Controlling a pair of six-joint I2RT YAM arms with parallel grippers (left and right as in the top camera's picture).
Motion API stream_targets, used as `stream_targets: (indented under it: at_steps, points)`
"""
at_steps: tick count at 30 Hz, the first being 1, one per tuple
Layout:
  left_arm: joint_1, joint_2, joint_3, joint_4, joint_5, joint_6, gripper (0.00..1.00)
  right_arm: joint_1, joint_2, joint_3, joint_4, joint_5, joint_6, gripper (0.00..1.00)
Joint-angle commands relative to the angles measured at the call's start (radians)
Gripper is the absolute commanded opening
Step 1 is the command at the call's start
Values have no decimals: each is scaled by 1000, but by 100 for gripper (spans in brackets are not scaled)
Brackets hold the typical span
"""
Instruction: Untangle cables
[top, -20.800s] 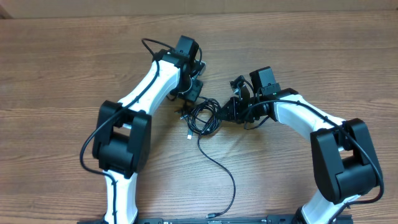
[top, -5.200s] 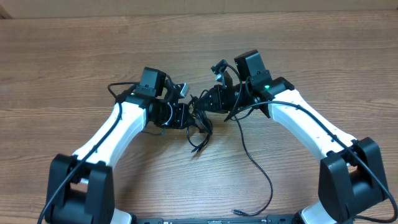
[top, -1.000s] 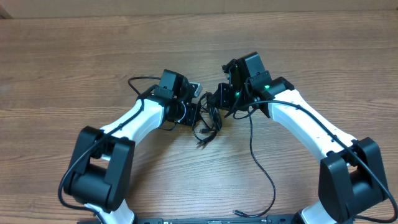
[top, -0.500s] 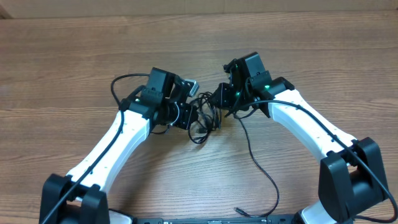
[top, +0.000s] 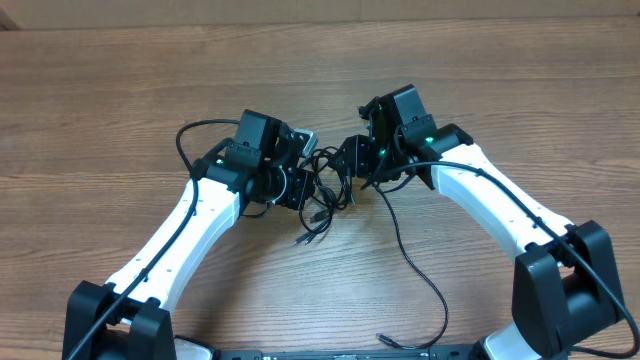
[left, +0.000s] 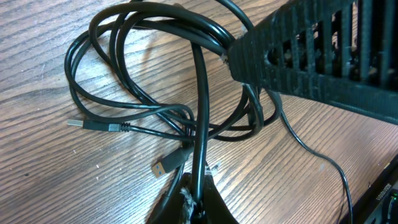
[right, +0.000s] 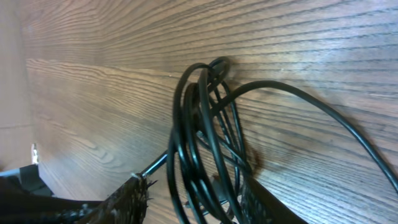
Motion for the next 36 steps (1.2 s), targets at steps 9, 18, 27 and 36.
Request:
stream_targets:
  at_steps: [9,18,27,36]
  points:
    - [-6,-18,11,-5,-30,26,4,4,-8,-56,21,33,-68,47]
    - [-6,-18,11,-5,-30,26,4,5,62,-56,47,33,-75,48]
    - [-5,-18,11,-17,-32,27,4,5,105,-55,160,47,-74,33]
    - [-5,-18,11,-29,-82,27,4,5,105,-55,112,147,-73,4]
